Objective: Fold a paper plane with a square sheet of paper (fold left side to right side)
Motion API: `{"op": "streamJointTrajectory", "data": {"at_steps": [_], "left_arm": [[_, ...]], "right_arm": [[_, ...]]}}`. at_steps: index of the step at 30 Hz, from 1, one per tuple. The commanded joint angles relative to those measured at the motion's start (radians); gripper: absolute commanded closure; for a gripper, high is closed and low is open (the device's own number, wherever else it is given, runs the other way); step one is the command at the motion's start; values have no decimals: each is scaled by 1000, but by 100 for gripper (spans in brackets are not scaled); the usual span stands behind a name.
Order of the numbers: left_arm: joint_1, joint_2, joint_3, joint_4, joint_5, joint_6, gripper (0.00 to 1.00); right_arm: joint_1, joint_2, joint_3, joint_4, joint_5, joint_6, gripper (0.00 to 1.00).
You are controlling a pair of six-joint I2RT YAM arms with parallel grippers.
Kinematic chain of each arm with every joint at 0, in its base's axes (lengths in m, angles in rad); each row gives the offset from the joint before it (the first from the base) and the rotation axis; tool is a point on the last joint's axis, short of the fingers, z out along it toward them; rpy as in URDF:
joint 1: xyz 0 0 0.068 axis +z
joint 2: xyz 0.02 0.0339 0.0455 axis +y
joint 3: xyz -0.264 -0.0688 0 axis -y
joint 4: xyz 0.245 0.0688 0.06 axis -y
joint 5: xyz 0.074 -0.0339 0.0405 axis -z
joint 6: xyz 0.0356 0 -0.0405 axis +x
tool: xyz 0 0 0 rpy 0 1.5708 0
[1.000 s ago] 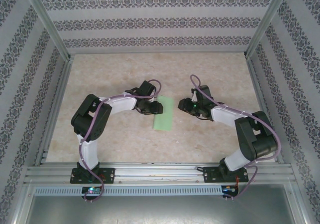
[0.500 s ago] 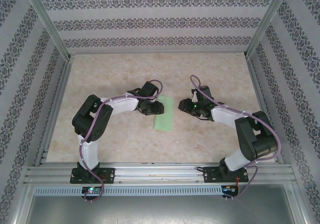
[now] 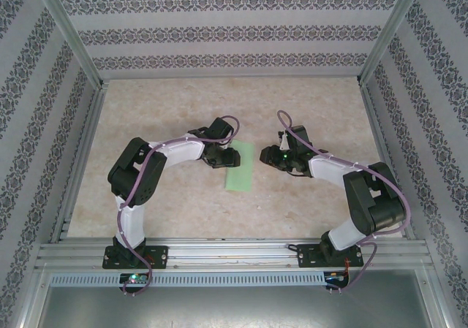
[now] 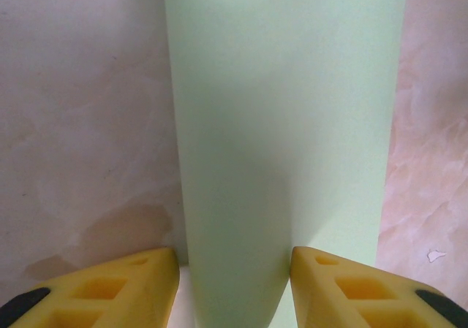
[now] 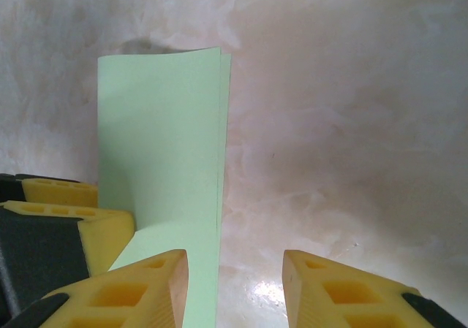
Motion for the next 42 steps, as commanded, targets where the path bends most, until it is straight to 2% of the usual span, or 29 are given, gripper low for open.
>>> {"op": "streamJointTrajectory", "data": {"at_steps": [1,42], "left_arm": [[-57,101,-28,-88,53,28,54],[-33,164,57,-166,60,110,53]], "right_arm": [[0,17,16,-15,-20,-24,60],[37,93,59,-32,-92,-22,60]]}}
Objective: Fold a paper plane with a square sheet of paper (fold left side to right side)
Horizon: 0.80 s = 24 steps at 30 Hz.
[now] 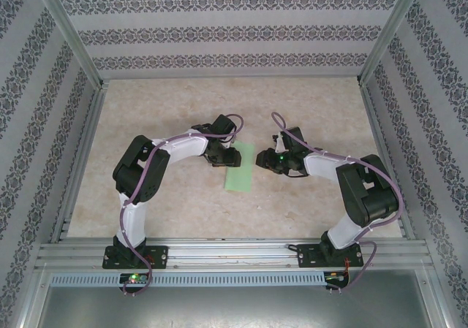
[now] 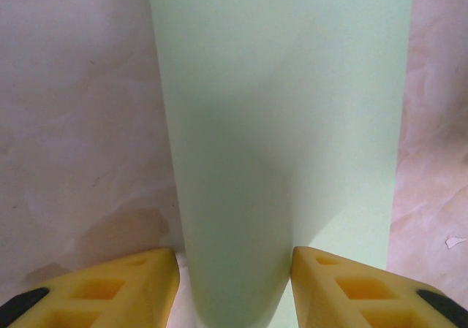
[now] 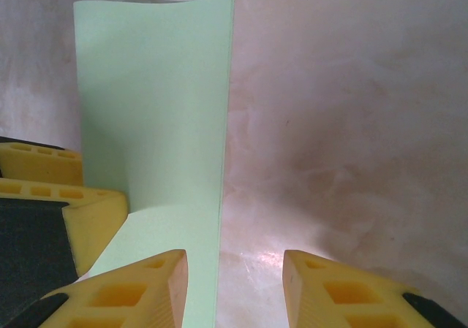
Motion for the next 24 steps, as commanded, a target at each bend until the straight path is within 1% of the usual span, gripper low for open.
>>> {"op": "streamJointTrajectory", "data": {"at_steps": [1,9,13,16,24], "left_arm": [[-33,114,-38,-42,53,22,53],[-33,118,-34,-48,53,26,53],[-33,118,-33,-50,51,25,53],[-33,118,-32,-51,49,24,53],[-33,118,-31,-55,47,23,53]], "right_arm": [[15,16,29,-5,-22,-7,59],[20,17,36,-4,-27,-2,59],[28,30,46,4,-43,7,63],[45,53,60,26,-69,25,67],[96,132,121,67,-80,56,86]]}}
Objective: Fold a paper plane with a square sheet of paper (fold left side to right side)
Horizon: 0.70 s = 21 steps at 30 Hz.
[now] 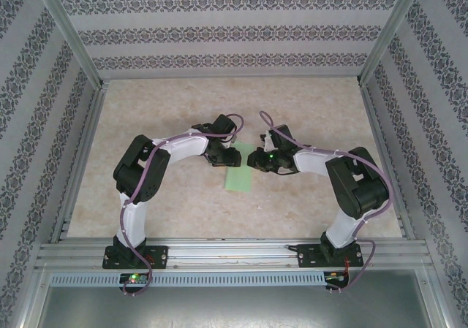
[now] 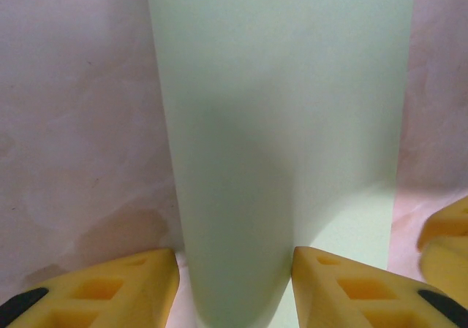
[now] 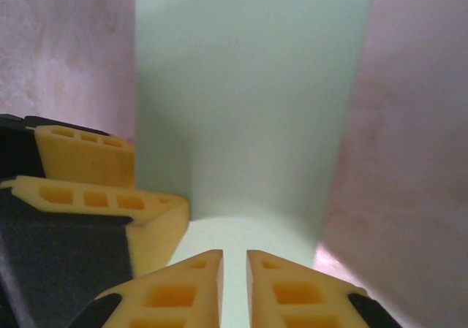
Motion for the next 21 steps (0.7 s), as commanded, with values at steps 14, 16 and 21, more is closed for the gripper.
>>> {"op": "streamJointTrajectory", "data": {"at_steps": [14,16,21], "left_arm": [[-33,104,-40,-44,43,17,53],[-32,91,-43,-38,42,17,52],[-15,12,-56,-10,37,9,49]], "right_arm": [[24,106,33,-28,13,18,100],[24,116,28,-35,15,20,100],[22,134,16,-48,21,19,100]]}}
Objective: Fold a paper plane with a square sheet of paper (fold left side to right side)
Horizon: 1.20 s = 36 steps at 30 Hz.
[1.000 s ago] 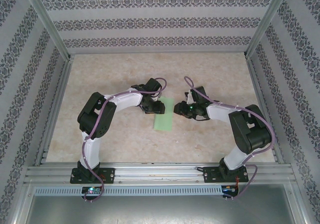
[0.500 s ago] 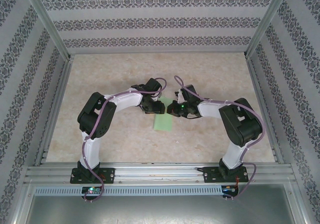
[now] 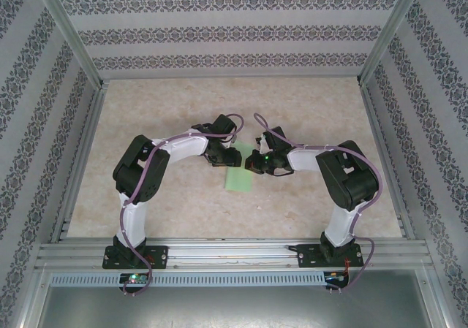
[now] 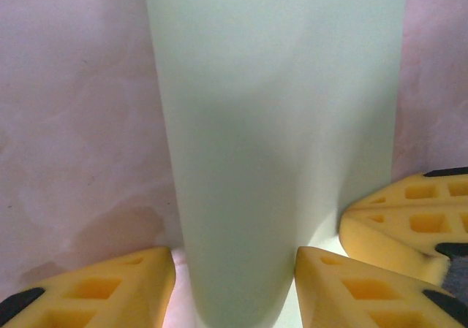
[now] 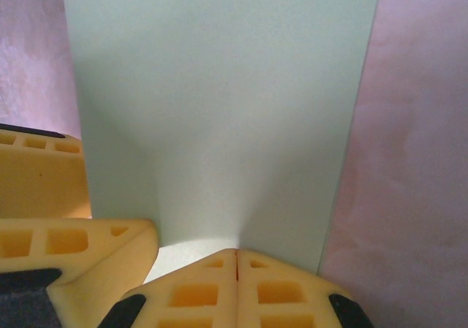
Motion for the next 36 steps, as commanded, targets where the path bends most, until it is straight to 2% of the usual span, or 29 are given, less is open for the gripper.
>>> {"op": "streamJointTrajectory", "data": {"at_steps": [1,6,11,14,18,24,36], "left_arm": [[-11,7,-50,-14,31,10,48],[8,-103,-61,-9,12,27,43],[20,-190,-104,26,20,39,43],[22,-224,-136,63,41,42,48],[22,-240,-175,127,103,42,61],[22,-179,-189,202,245,39,80],[65,-102,-254,290,256,41,87]], "right_arm": [[2,47,-11,-51,28,0,100],[2,52,-11,-82,51,-16,100],[2,49,-13,-95,63,-24,100],[2,50,-11,-103,68,-29,100],[2,50,-8,-111,73,-32,100],[2,55,-4,-118,79,-36,100],[3,57,4,-154,98,-54,100]]}}
